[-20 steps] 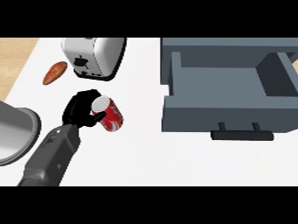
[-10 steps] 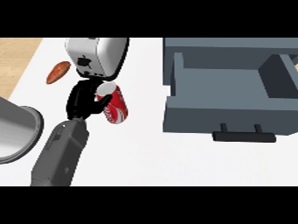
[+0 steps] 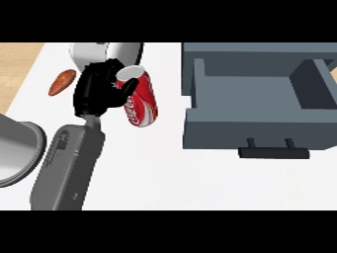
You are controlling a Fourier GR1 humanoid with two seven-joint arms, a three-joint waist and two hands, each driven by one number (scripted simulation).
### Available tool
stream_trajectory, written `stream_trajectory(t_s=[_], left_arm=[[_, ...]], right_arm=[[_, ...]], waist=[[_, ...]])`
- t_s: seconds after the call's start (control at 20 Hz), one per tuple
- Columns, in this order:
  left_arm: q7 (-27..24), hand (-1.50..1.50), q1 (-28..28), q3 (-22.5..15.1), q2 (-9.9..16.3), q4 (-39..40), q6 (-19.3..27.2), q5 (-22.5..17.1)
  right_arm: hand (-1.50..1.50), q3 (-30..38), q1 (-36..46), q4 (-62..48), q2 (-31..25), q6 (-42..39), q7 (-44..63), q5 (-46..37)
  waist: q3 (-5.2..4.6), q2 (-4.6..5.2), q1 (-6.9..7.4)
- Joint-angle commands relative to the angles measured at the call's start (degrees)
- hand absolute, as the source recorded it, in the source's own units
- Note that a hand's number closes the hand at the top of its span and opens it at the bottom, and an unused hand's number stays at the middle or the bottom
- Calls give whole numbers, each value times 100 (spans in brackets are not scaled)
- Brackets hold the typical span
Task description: Pick up the can, place it into the drawer and close the drawer
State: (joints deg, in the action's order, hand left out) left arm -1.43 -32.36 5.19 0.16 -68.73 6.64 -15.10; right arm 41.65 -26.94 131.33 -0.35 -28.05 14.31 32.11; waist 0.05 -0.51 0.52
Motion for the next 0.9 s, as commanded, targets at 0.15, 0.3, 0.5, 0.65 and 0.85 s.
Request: stream_trajectory(t_s=[0.15, 0.3, 0.5, 0.65, 0.85], left_arm=[[1184, 150, -825, -535, -16, -852, 1131, 212], [998, 150, -617, -613, 9, -803, 1128, 302], [1093, 150, -1124, -907, -15, -539, 1512, 90], [959, 150, -1866, -868, -16, 102, 1707, 65], [1350, 150, -2509, -1036, -16, 334, 2285, 23]], right_arm=[[-150, 162, 123, -184, -324, 130, 71, 284], [-150, 174, 87, -160, -287, -69, 190, 410], [-150, -136, 154, -387, 31, -136, -312, -221], [-150, -161, 72, -33, 32, -63, -48, -1], [-150, -289, 73, 49, 31, 126, -2, 32]], waist=[[-2, 32, -93], [-4, 43, -111], [-3, 51, -131], [-4, 62, -192], [-2, 56, -192]])
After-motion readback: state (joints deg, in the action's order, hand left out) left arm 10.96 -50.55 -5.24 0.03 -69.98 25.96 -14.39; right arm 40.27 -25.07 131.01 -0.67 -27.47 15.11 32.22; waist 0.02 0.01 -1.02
